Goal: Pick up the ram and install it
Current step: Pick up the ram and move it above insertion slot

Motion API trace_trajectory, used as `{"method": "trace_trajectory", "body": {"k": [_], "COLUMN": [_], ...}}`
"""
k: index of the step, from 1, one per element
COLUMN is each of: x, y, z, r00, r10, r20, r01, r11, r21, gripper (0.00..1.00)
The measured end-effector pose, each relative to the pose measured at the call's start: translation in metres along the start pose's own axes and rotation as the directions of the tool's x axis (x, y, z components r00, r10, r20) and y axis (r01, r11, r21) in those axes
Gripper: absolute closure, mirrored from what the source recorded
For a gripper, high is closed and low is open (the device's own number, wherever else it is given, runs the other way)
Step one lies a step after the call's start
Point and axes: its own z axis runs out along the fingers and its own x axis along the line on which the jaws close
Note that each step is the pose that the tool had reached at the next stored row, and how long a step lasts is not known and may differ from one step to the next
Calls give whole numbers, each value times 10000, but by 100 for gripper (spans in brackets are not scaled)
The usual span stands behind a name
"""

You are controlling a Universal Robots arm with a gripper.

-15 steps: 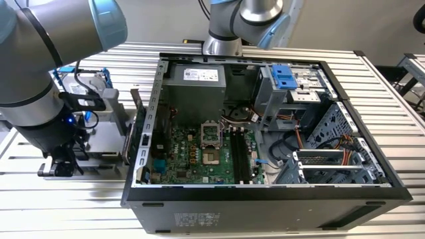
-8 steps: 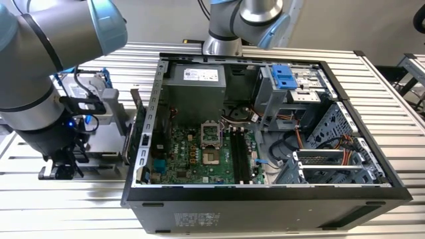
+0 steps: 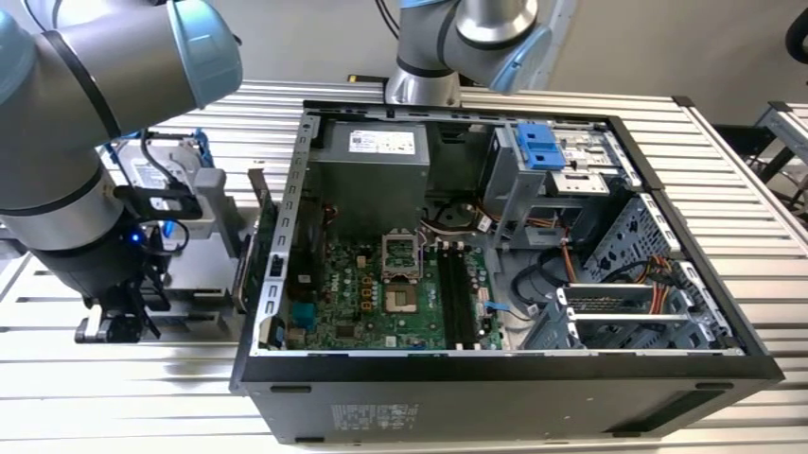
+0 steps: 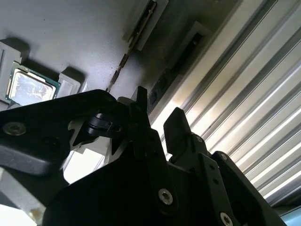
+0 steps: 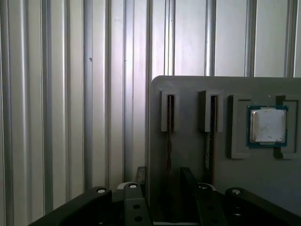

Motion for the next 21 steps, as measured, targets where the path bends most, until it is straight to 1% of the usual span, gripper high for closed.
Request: {"method": "trace_trajectory", "body": {"k": [6, 10, 21], "x": [-41, -43, -43], "y": [-3, -2, -3], "z": [7, 20, 23], "r00": [10000, 10000, 10000], "r10": [0, 0, 0], "r20": [0, -2, -1], "r01": [0, 0, 0], "r11": [10000, 10000, 10000], "r21": [1, 0, 0], "gripper": [0, 0, 0]}}
